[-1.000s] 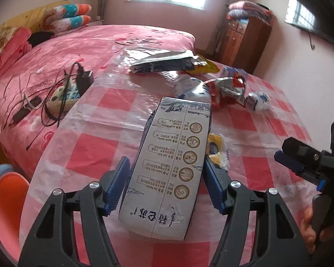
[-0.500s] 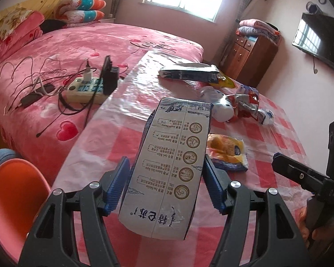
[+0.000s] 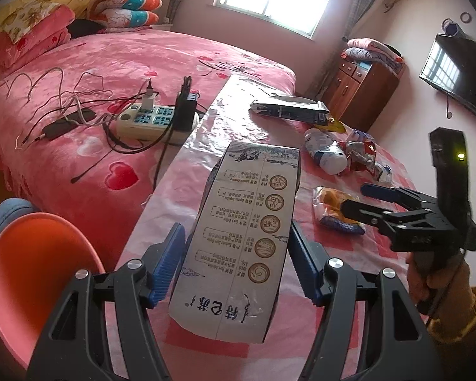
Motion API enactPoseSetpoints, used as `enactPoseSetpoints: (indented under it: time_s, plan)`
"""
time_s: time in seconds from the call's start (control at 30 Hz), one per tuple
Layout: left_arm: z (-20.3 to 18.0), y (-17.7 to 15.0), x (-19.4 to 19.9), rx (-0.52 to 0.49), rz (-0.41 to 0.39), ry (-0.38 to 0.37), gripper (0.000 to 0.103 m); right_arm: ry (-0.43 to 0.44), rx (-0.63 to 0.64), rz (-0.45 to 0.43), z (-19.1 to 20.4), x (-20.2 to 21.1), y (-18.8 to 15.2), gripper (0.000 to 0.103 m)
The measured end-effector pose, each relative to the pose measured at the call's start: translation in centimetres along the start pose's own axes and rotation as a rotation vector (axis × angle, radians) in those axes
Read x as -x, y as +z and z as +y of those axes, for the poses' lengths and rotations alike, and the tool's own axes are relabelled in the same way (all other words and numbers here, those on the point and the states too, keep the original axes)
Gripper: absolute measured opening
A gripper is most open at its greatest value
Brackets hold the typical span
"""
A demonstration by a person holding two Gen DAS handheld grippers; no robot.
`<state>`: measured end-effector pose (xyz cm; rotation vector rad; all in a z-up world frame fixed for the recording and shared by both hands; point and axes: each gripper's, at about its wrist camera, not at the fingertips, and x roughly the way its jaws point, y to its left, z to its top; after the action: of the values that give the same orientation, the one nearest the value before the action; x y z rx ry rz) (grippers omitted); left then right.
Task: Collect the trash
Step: 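Grasp the yellow bread bag with the right tool while the left tool holds the white box, then carry both held items over the orange bin and open both tools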
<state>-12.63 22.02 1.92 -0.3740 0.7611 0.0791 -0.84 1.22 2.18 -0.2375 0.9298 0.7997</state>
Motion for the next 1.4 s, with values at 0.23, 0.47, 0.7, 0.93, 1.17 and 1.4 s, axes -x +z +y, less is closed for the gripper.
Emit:
enactPoseSetpoints:
  time_s: [0.23, 0.47, 0.7, 0.93, 1.17, 1.4]
  plan:
    - [1.1, -0.2, 0.1, 0.017, 0.003, -0.005, 0.063, -0.022, 0.055, 0.033, 1.5, -0.8, -1.3, 0.095]
    - [1.1, -0.3, 0.1, 0.005, 0.01, -0.028, 0.063, -0.093, 0.089, 0.027, 2.4, -0.7, -1.9, 0.074]
    - [0.2, -0.8, -0.7, -0.033, 0.059, -0.031, 0.068, -0.131, 0.089, 0.025, 3.1, -0.3, -2.7, 0.066]
    - [-1.0, -1.6, -1.2, -0.082, 0.06, 0.019, 0.067, -0.16, 0.06, 0.013, 4.1, 0.5, -3.8, 0.055]
    - [-1.3, -1.9, -1.0, -0.086, 0.048, 0.037, 0.066, -0.177, 0.032, -0.006, 4.6, 1.3, -4.7, 0.041]
    - [-0.6, -2.0, 0.1, -0.059, 0.023, 0.029, 0.066, -0.186, -0.011, -0.016, 4.5, 2.0, -5.2, 0.037]
